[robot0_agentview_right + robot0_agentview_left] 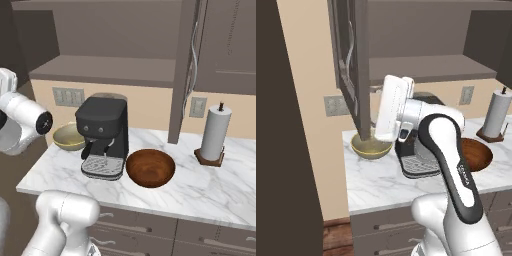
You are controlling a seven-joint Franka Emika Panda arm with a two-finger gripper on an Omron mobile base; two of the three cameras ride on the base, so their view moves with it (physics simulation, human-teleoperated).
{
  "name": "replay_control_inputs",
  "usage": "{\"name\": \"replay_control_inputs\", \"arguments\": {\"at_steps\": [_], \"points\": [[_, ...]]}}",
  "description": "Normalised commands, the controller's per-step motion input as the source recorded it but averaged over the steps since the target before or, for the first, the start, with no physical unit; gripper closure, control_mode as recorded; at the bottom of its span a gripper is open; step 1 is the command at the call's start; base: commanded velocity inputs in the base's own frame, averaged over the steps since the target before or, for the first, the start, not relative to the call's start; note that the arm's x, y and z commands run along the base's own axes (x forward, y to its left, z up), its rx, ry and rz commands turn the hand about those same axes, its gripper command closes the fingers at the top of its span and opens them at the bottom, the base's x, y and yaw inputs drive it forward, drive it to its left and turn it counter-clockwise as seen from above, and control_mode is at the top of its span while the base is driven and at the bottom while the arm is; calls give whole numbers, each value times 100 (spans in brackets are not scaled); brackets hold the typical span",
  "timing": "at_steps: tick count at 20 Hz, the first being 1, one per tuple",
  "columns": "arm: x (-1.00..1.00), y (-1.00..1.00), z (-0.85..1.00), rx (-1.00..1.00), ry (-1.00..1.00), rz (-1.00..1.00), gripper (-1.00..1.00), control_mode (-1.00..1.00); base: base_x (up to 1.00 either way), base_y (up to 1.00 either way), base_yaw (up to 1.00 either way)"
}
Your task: Open the cabinet. Pick the bowls from the counter and place them in the cabinet. Then close the cabinet.
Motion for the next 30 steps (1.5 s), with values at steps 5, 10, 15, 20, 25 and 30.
{"name": "replay_control_inputs", "arguments": {"at_steps": [5,10,15,20,25,30], "points": [[32,87,9,0,20,8,-100,-100,0,0,0],[2,-11,1,6,11,1,-100,-100,0,0,0],[-1,-4,-1,0,1,0,-100,-100,0,0,0],[-32,-47,19,-2,-18,0,-100,-100,0,0,0],[-28,-68,2,-9,-9,-7,-100,-100,0,0,0],[-6,-57,-15,-12,0,-25,-100,-100,0,0,0]]}}
